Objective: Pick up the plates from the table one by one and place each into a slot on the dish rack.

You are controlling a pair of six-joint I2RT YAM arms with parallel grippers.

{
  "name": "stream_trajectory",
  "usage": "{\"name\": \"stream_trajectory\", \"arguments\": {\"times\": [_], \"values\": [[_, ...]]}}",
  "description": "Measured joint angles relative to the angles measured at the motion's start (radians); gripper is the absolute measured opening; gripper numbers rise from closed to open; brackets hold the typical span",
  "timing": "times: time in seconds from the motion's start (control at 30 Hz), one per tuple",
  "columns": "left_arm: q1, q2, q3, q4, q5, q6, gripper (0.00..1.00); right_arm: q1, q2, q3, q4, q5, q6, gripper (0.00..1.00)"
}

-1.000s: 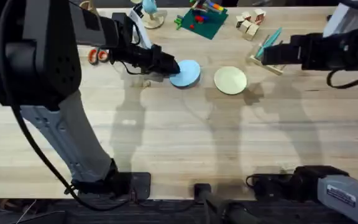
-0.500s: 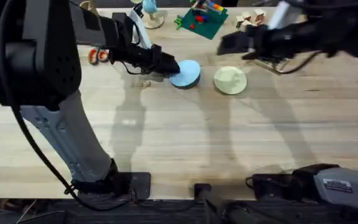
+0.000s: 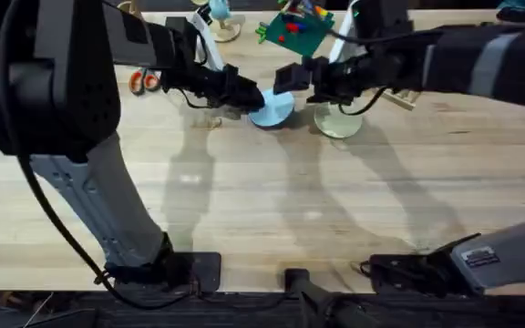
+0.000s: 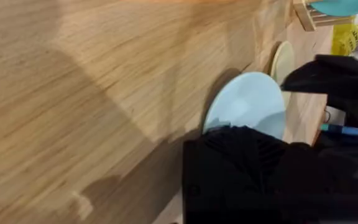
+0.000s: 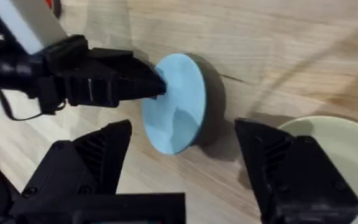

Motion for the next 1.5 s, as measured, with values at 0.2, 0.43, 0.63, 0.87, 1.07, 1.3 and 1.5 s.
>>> {"name": "stream_trajectory", "arguments": {"times": [0.2, 0.43, 0.63, 0.87, 1.07, 1.3, 1.5], "values": [[-0.009, 0.000, 0.005, 0.001, -0.009, 0.000, 0.041, 0.017, 0.049, 0.000, 0.025, 0.000, 0.035, 0.992], [-0.009, 0.000, 0.006, -0.001, -0.009, 0.000, 0.041, 0.026, 0.069, 0.000, 0.078, 0.000, 0.094, 0.924], [-0.009, 0.000, 0.006, -0.003, -0.009, 0.000, 0.041, 0.043, 0.078, 0.001, 0.086, 0.000, 0.136, 0.840], [-0.009, 0.000, 0.007, -0.006, -0.009, 0.000, 0.041, 0.050, 0.087, 0.001, 0.086, 0.000, 0.156, 0.664], [-0.009, 0.000, 0.007, -0.007, -0.010, 0.000, 0.041, 0.048, 0.088, 0.001, 0.078, 0.006, 0.161, 0.354], [-0.006, -0.001, 0.009, -0.008, -0.008, 0.000, 0.041, 0.037, 0.088, 0.001, 0.079, 0.024, 0.168, 0.035], [-0.006, -0.001, 0.009, -0.009, -0.005, 0.000, 0.041, 0.037, 0.088, 0.001, 0.079, 0.023, 0.169, 0.027]]}}
